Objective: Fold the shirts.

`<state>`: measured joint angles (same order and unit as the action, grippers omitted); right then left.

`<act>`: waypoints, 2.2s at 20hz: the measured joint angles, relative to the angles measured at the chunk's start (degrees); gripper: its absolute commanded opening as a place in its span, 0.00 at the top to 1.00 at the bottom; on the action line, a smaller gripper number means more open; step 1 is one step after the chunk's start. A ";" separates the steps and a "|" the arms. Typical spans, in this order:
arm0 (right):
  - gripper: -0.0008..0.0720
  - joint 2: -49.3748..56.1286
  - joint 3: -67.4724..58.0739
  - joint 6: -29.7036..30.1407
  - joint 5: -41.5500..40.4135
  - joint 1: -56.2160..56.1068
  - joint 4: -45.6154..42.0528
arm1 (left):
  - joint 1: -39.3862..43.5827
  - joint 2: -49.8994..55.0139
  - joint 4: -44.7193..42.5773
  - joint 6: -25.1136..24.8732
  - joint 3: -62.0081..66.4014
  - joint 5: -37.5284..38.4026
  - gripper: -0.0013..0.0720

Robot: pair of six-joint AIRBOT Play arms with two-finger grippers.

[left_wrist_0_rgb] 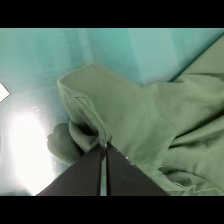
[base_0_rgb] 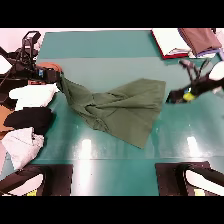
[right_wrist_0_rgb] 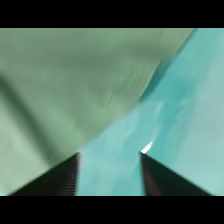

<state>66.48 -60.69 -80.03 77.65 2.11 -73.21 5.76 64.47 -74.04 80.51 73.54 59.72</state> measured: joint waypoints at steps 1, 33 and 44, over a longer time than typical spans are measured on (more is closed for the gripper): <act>0.28 -1.77 4.39 -0.02 0.13 0.07 1.64 | 0.00 0.11 -0.13 0.00 -0.11 -0.28 0.95; 0.97 -26.51 -9.29 -6.08 -12.15 -1.64 10.84 | 0.00 -16.79 -0.39 0.68 25.33 -5.22 0.95; 0.97 -14.80 -56.76 -3.61 7.80 16.65 10.32 | 0.00 -23.91 3.63 2.10 41.33 -4.83 0.95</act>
<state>51.68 -117.45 -83.64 85.45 18.76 -62.89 5.76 40.56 -70.41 82.61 114.87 54.89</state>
